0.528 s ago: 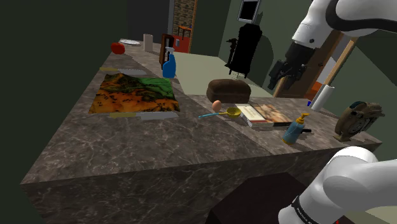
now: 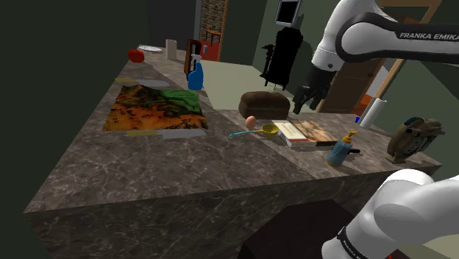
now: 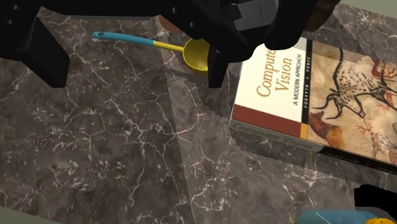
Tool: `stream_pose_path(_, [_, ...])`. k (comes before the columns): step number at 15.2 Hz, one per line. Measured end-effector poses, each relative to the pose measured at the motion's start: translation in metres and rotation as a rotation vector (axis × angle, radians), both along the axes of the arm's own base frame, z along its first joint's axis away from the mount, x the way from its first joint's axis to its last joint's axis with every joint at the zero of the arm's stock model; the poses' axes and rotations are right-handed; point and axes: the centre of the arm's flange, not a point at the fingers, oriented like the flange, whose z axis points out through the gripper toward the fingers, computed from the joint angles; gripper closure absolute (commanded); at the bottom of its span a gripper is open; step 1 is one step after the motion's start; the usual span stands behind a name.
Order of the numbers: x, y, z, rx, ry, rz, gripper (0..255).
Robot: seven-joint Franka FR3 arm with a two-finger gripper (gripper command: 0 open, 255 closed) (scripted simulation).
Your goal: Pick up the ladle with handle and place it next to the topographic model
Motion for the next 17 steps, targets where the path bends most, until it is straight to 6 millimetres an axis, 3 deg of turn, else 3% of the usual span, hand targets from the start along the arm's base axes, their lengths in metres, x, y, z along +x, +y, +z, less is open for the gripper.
stream_pose_path(3, [0.030, 0.008, -0.028, -0.064, 0.013, 0.050, 0])
stream_pose_path(17, [0.152, 0.007, -0.172, -0.360, 0.074, 0.283, 0])
